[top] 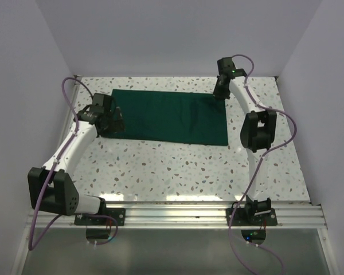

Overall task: Open and lay out the surgical kit
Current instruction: Open the surgical kit at the center of the board.

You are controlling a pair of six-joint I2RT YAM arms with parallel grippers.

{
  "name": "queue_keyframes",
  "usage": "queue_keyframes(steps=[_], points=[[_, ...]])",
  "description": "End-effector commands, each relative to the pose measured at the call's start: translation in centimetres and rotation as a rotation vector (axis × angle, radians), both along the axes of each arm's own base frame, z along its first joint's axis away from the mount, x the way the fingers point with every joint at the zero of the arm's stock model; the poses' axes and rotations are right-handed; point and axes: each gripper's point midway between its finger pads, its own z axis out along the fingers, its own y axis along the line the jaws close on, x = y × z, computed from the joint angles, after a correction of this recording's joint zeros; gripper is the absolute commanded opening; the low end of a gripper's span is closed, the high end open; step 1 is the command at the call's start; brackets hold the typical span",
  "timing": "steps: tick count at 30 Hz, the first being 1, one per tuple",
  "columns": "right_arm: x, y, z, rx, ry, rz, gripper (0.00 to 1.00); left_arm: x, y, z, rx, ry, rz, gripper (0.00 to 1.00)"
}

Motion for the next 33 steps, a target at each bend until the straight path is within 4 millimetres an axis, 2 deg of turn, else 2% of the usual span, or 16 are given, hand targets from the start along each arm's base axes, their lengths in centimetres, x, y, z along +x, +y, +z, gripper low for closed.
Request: queue_keyframes(steps=[1, 2, 4, 5, 7, 8, 11, 12, 14, 15, 19, 27, 28, 29, 30, 33], points=[[-2.8, 3.9, 3.5, 0.09, -0.01, 0.119, 0.0, 1.0, 0.3, 3.6, 0.001, -0.097, 0.018, 1.0], [-3.8, 5.2, 4.8, 0.108, -0.022, 0.154, 0.0, 1.1, 0.3, 3.9, -0.002, -0.106, 0.021, 1.0], [-6.6, 7.0, 3.9, 0.135, 0.04, 0.209, 0.0, 1.4, 0.3, 5.3, -0.004, -0.145, 0.026, 1.0], [-8.4, 9.2, 4.1, 0.152, 0.058, 0.277, 0.0, 1.6, 0.3, 5.7, -0.005, -0.156, 0.029, 1.0], [-13.0, 10.7, 4.1, 0.156, 0.124, 0.344, 0.0, 2.0, 0.5, 6.9, -0.001, -0.196, 0.037, 1.0], [-15.9, 13.2, 4.0, 0.172, 0.158, 0.435, 0.0, 2.1, 0.6, 7.3, 0.001, -0.209, 0.04, 1.0], [-25.3, 15.4, 3.5, 0.169, 0.277, 0.571, 0.0, 2.8, 1.1, 9.2, 0.022, -0.269, 0.064, 1.0], [-28.8, 14.6, 2.0, 0.147, 0.35, 0.585, 0.0, 2.9, 1.5, 9.8, 0.037, -0.291, 0.078, 1.0], [-34.2, 14.2, 3.5, 0.165, 0.383, 0.614, 0.0, 3.3, 1.8, 11.3, 0.047, -0.333, 0.092, 1.0], [-37.1, 12.7, 2.0, 0.154, 0.461, 0.604, 0.0, 3.5, 2.0, 11.9, 0.055, -0.356, 0.101, 1.0], [-44.7, 8.5, 3.6, 0.158, 0.529, 0.581, 0.0, 4.3, 2.2, 13.8, 0.057, -0.414, 0.106, 1.0], [-50.5, 2.1, 4.9, 0.084, 0.594, 0.493, 0.0, 4.7, 1.4, 13.8, 0.015, -0.416, 0.095, 1.0], [-50.9, 1.5, 4.8, 0.065, 0.608, 0.487, 0.43, 4.7, 1.3, 13.7, 0.011, -0.414, 0.095, 1.0], [-51.1, 1.1, 4.5, 0.05, 0.617, 0.471, 0.62, 4.7, 1.2, 13.5, 0.008, -0.411, 0.094, 1.0], [-51.2, 0.6, 4.3, 0.028, 0.632, 0.458, 0.98, 4.7, 1.1, 13.1, 0.003, -0.402, 0.089, 1.0], [-50.2, 0.8, 4.8, 0.007, 0.605, 0.428, 0.98, 4.8, 0.5, 12.2, -0.016, -0.38, 0.069, 1.0]])
